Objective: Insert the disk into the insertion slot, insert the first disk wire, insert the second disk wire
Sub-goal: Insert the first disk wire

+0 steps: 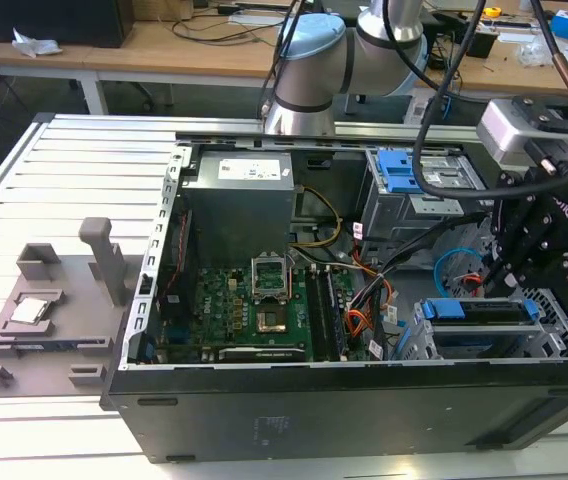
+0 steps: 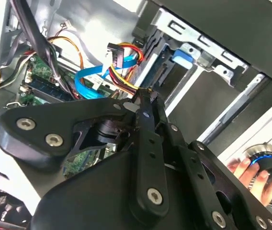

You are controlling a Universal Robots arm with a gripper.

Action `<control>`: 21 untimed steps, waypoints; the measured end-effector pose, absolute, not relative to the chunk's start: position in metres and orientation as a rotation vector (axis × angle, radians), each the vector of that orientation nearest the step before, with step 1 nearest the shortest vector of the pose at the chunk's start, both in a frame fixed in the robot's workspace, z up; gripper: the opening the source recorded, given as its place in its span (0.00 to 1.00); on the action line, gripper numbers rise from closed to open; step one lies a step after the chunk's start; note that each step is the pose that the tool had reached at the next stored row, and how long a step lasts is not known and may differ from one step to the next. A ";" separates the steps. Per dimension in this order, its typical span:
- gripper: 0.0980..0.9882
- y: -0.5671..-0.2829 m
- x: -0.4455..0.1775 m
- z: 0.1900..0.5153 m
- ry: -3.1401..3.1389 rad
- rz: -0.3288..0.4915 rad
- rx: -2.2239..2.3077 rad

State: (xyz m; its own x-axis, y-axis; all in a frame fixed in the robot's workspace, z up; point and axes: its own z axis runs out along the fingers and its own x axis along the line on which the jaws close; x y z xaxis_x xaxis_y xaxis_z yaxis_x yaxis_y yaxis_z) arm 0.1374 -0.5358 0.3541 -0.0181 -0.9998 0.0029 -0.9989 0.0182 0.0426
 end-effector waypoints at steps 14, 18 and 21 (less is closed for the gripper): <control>0.07 -0.536 0.146 0.344 -2.218 -0.044 2.178; 0.07 -0.536 0.146 0.342 -2.218 -0.045 2.178; 0.07 -0.536 0.147 0.341 -2.218 -0.045 2.178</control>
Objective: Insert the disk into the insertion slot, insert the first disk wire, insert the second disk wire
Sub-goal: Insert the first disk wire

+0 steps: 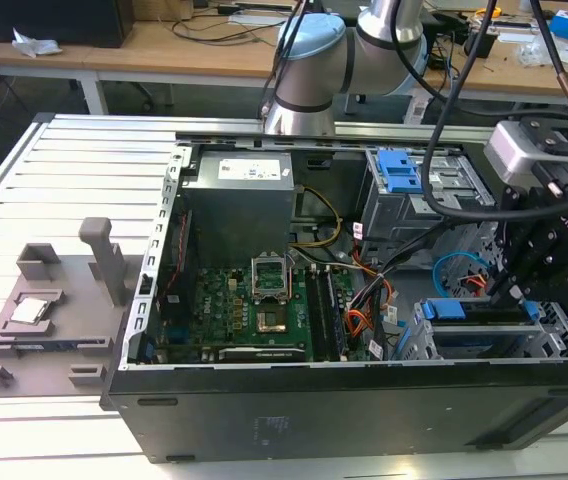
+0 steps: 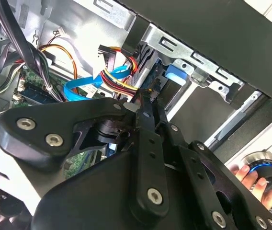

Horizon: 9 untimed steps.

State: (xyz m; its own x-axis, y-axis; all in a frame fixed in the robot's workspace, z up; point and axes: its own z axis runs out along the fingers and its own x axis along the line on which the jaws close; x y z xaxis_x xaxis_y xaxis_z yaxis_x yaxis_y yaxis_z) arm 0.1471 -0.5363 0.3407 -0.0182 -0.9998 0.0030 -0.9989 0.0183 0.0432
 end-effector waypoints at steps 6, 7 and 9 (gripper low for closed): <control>0.07 -0.537 0.148 0.336 -2.218 -0.044 2.178; 0.07 -0.537 0.148 0.336 -2.218 -0.045 2.178; 0.07 -0.537 0.148 0.336 -2.218 -0.045 2.178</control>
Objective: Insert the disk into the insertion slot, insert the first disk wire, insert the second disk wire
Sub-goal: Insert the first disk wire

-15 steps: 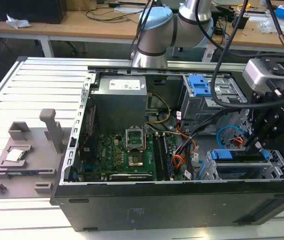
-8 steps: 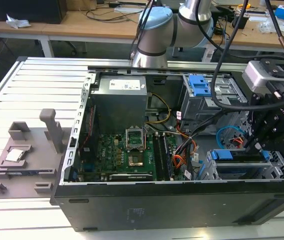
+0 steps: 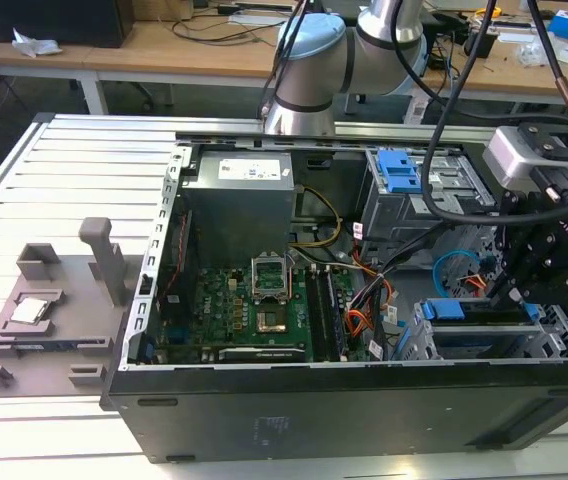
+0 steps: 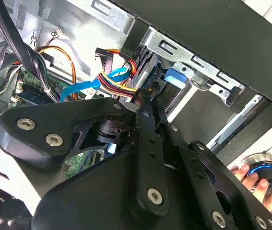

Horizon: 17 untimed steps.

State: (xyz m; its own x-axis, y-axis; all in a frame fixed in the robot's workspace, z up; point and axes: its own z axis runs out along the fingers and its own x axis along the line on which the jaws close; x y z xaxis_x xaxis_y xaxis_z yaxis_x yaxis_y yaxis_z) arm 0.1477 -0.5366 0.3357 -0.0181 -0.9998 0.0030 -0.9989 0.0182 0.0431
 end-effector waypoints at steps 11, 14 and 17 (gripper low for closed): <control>0.16 -0.537 0.148 0.348 -2.218 -0.045 2.178; 0.16 -0.536 0.148 0.359 -2.218 -0.045 2.178; 0.07 -0.535 0.148 0.365 -2.218 -0.045 2.179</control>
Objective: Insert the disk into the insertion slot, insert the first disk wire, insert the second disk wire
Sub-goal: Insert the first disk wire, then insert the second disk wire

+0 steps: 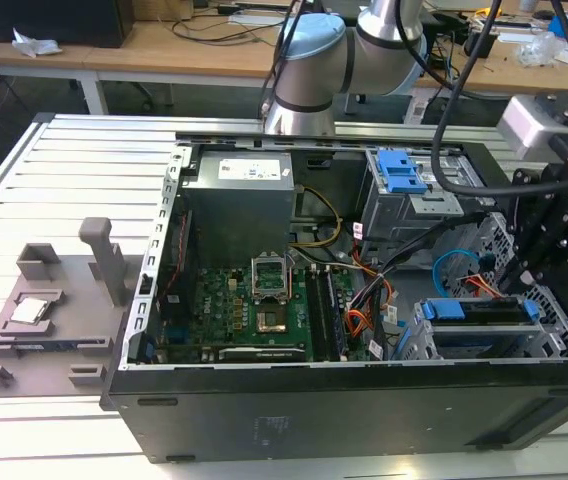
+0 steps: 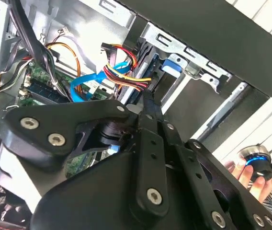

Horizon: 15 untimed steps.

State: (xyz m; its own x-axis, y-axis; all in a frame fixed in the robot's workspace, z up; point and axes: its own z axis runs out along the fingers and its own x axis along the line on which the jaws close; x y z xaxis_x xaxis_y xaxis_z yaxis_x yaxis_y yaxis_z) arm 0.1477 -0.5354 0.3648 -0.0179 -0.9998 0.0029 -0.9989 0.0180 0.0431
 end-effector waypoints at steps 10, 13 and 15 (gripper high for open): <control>0.01 -0.535 0.148 0.372 -2.218 -0.045 2.179; 0.01 -0.535 0.148 0.372 -2.218 -0.045 2.179; 0.01 -0.535 0.148 0.373 -2.218 -0.045 2.179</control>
State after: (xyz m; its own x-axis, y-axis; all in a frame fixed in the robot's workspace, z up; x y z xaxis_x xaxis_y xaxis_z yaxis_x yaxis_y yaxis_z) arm 0.1477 -0.5353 0.3726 -0.0178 -0.9998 0.0028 -0.9989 0.0179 0.0431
